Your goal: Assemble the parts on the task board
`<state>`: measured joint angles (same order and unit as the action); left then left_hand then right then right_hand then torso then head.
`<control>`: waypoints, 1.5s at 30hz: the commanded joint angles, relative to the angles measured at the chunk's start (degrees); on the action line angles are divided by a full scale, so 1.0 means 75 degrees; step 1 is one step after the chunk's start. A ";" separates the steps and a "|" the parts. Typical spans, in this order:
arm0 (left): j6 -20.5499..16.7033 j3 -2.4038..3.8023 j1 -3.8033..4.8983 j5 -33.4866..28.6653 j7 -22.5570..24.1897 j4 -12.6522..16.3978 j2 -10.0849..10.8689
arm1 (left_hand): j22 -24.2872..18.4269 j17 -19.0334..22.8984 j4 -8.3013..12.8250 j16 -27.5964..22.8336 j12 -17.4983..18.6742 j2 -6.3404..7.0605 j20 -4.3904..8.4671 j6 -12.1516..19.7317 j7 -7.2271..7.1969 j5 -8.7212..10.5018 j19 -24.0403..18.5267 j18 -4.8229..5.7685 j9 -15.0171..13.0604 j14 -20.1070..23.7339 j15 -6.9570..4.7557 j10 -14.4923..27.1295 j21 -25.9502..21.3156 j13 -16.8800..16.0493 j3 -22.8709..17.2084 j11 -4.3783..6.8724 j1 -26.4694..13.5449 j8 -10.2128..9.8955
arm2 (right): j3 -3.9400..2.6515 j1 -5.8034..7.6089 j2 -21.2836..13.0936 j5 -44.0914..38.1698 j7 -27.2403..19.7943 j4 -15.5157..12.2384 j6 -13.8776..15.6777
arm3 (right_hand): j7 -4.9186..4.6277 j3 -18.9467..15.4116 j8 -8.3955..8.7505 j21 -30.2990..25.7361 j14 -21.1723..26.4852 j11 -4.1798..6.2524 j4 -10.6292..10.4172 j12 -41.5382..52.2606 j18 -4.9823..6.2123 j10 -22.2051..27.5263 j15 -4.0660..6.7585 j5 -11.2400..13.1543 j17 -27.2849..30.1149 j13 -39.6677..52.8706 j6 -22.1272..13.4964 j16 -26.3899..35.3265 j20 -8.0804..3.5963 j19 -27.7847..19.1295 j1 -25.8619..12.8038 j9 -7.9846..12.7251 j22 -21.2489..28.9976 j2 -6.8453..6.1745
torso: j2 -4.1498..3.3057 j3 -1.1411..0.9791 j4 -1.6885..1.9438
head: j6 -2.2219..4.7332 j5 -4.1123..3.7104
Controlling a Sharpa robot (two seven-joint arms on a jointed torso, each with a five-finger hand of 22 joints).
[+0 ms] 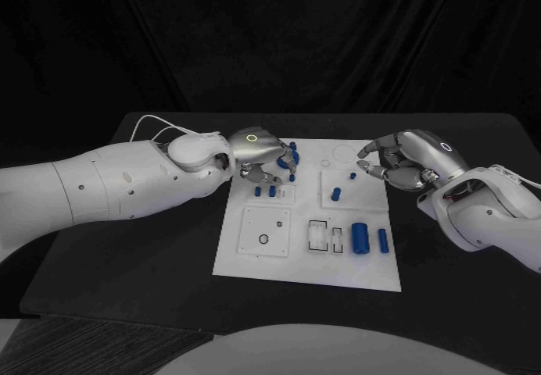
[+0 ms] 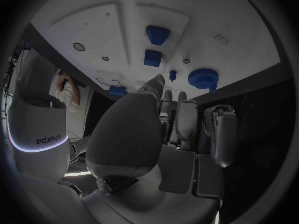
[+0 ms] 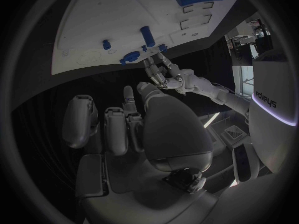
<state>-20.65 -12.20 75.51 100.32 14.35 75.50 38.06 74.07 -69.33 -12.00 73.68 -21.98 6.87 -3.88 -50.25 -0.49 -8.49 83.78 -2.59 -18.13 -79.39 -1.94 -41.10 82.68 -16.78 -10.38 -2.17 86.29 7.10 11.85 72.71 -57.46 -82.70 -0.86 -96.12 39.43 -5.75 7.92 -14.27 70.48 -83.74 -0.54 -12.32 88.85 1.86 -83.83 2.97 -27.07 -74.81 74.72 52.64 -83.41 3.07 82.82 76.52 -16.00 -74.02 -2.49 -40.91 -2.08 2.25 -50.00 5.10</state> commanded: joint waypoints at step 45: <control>0.0339 0.0008 -0.0127 0.0110 -0.0177 -0.0673 -0.0747 | 0.1832 0.0422 0.0565 0.0254 -0.0063 0.0210 0.0034 -0.0633 0.0262 -0.0350 0.0347 0.0123 0.0490 -0.0137 -0.0082 -0.0762 0.0111 0.0794 -0.1416 0.0071 -0.0156 -0.0246 | -0.0005 -0.0017 0.0025 -0.0021 0.0137 0.0041 -0.0100 | 0.0025 0.0148 -0.0136 0.0059 -0.0579 -0.0049 0.0056 0.0153 0.0287 -0.0822 0.0012 -0.0151 -0.0701 0.2038 0.0056 -0.0020 0.0008 0.0057 0.0021 0.0073 -0.1426 -0.0002 | 0.0010 -0.0019 -0.0004 | 0.0001 0.0018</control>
<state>-18.78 -12.19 74.69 101.02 12.83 70.61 32.63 74.07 -66.82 -8.08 74.77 -23.01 8.37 -3.88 -54.39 1.71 -11.50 83.78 -2.59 -15.05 -79.38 -1.94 -46.49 82.75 -11.48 -19.42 -1.99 86.11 5.76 11.84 72.71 -57.27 -82.70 -0.63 -95.76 38.81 -5.75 7.92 -14.27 70.48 -83.74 -0.54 -12.32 88.85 1.86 -83.84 2.97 -27.07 -74.81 74.72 52.64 -83.41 3.07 82.83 76.52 -16.00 -74.02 -2.48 -40.82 -2.24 2.22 -50.01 5.28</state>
